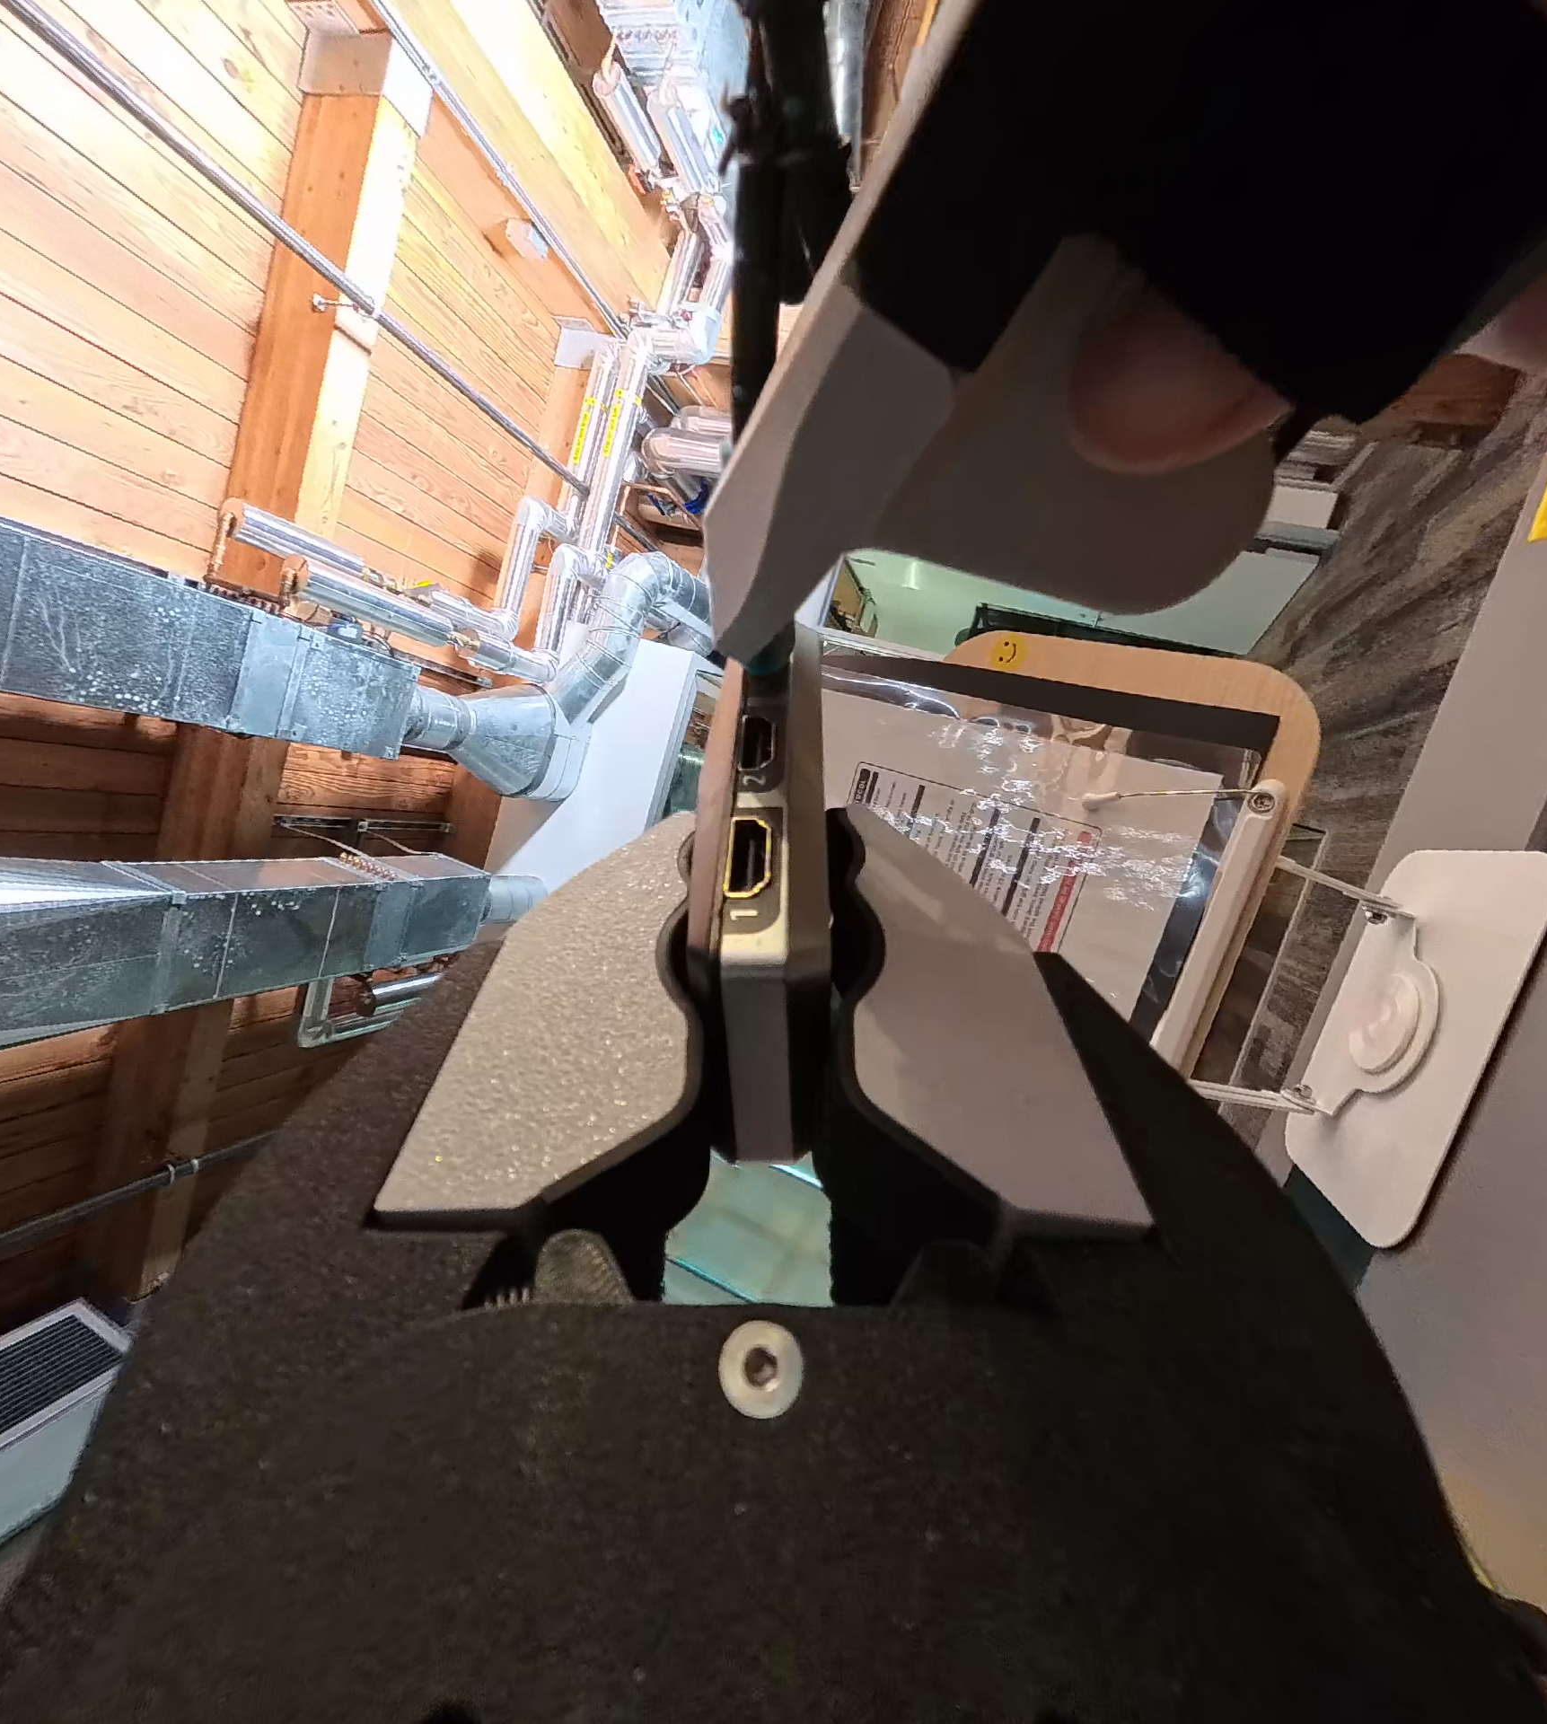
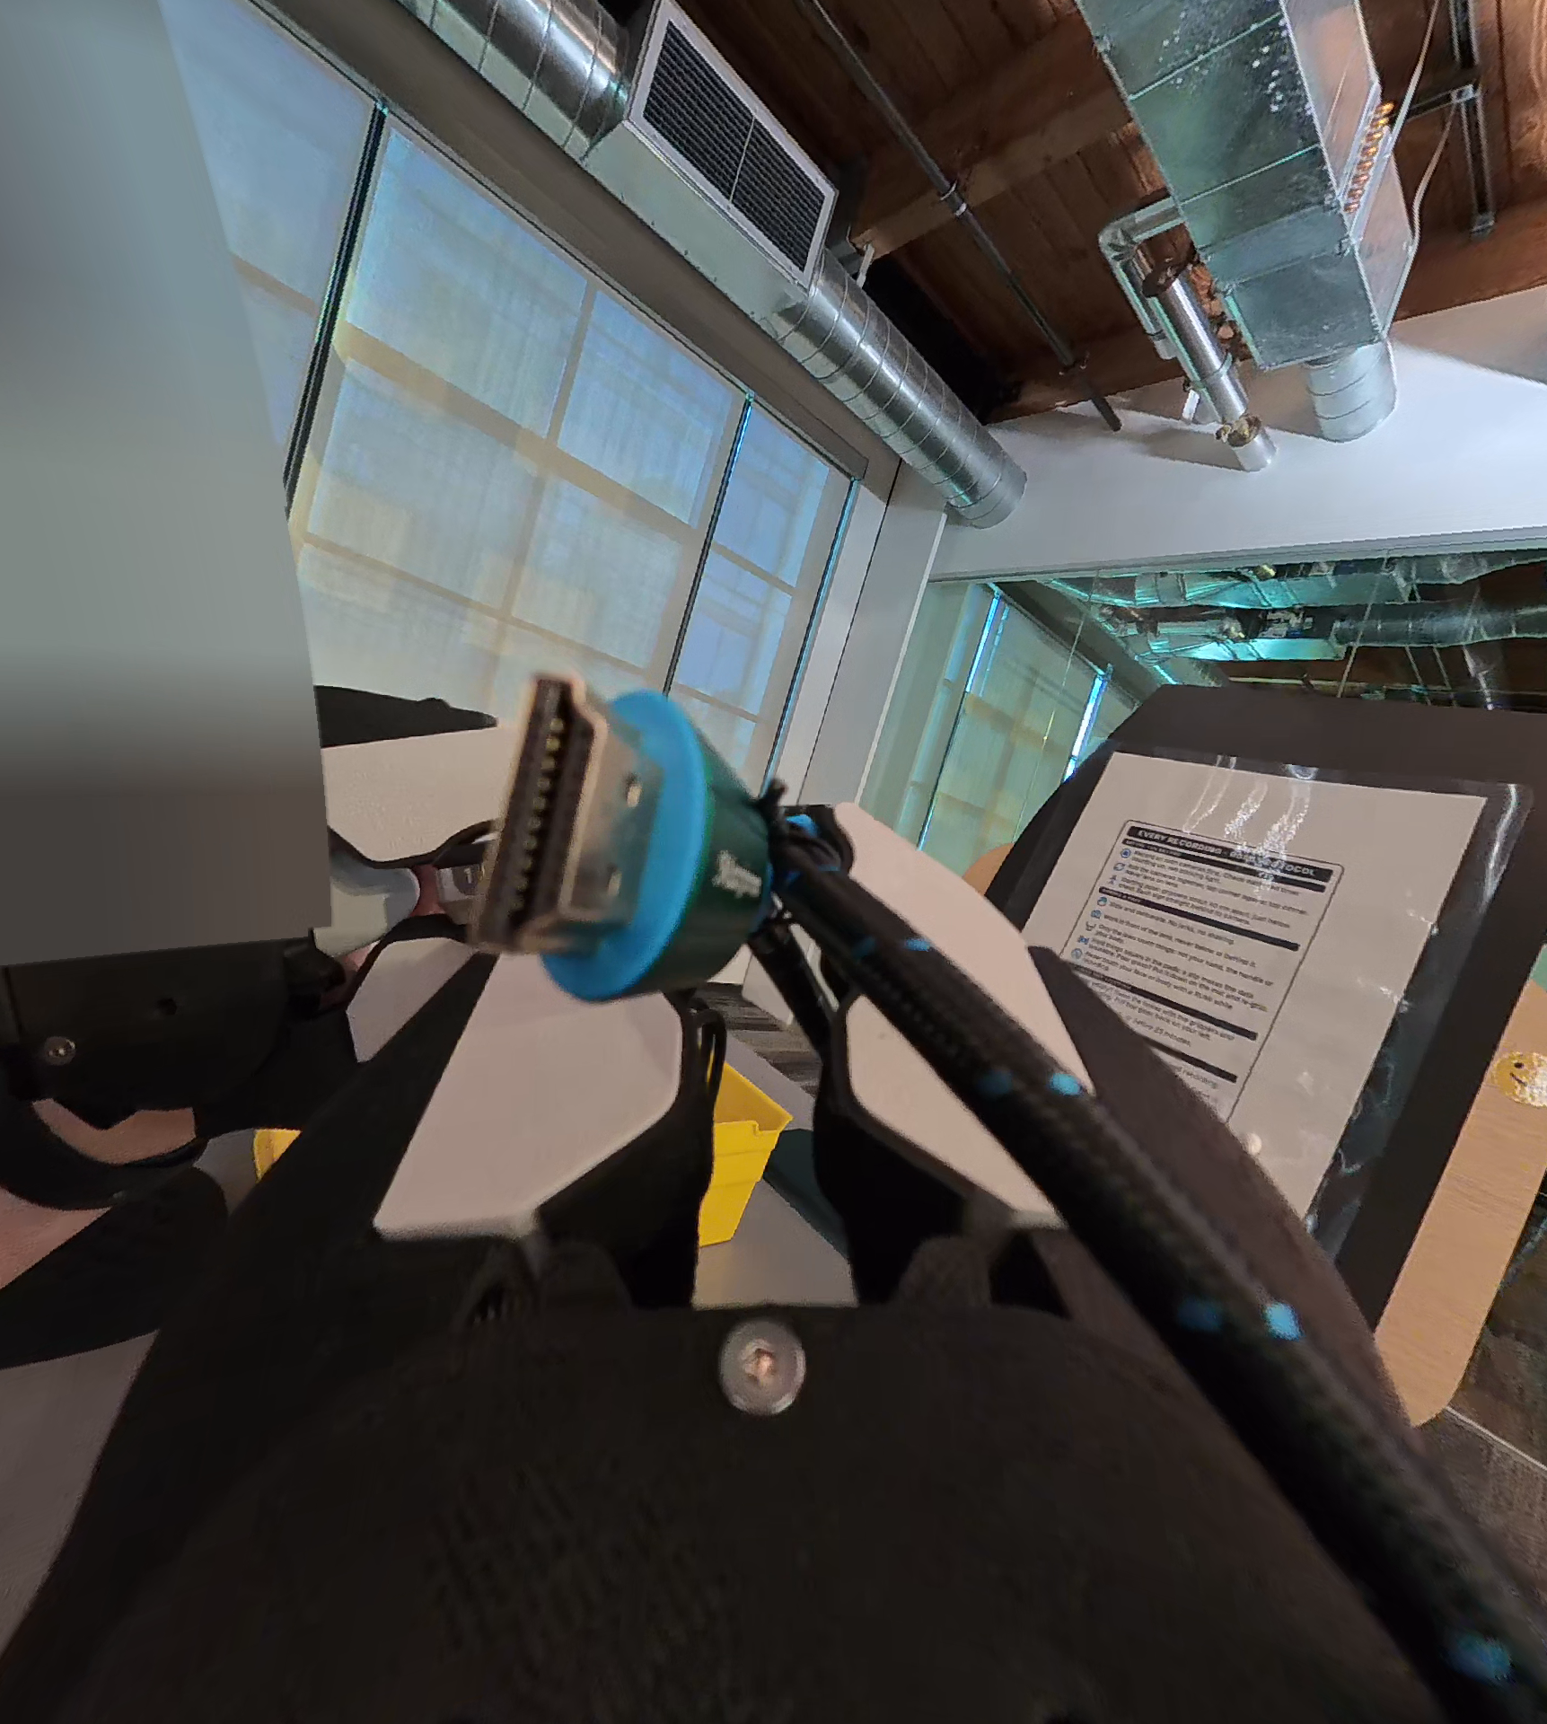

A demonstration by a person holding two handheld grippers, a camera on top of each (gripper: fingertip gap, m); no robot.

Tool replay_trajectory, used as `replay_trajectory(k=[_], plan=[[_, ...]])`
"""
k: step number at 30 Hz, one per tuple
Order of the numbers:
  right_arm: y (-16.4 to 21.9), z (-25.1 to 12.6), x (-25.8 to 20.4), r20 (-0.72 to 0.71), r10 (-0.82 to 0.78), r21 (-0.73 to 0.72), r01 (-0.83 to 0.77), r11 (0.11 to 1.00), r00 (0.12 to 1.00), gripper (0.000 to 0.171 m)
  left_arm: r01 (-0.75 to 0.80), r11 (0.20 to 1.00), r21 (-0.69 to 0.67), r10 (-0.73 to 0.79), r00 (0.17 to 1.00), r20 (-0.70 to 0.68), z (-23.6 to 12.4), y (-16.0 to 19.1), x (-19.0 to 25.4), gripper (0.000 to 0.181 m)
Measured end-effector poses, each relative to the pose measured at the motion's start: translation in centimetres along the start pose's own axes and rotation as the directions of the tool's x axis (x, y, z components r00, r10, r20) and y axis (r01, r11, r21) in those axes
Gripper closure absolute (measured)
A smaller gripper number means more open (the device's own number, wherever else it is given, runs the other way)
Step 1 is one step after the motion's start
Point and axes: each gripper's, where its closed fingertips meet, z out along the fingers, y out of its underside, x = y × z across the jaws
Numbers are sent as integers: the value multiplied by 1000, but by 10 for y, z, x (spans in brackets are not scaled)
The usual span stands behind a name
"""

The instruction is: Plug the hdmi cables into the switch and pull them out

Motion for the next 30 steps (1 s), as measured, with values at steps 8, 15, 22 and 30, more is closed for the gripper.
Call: replay_trajectory(k=[8,15,22,30], plan=[[0,1,-1,24,11,1,-11,1000,1000,149,-23,1000,5,23,1000,3,0,1,0,160],[-1,-3,6,60,-16,31,14,999,998,150,-52,998,-20,52,999,4,5,-3,5,158],[-7,-9,2,70,-5,131,-4,991,997,149,-43,999,-12,43,999,11,1,-11,0,160],[-13,-10,-2,54,-54,133,46,990,997,146,-14,1000,0,14,1000,26,-1,-16,-4,160]])
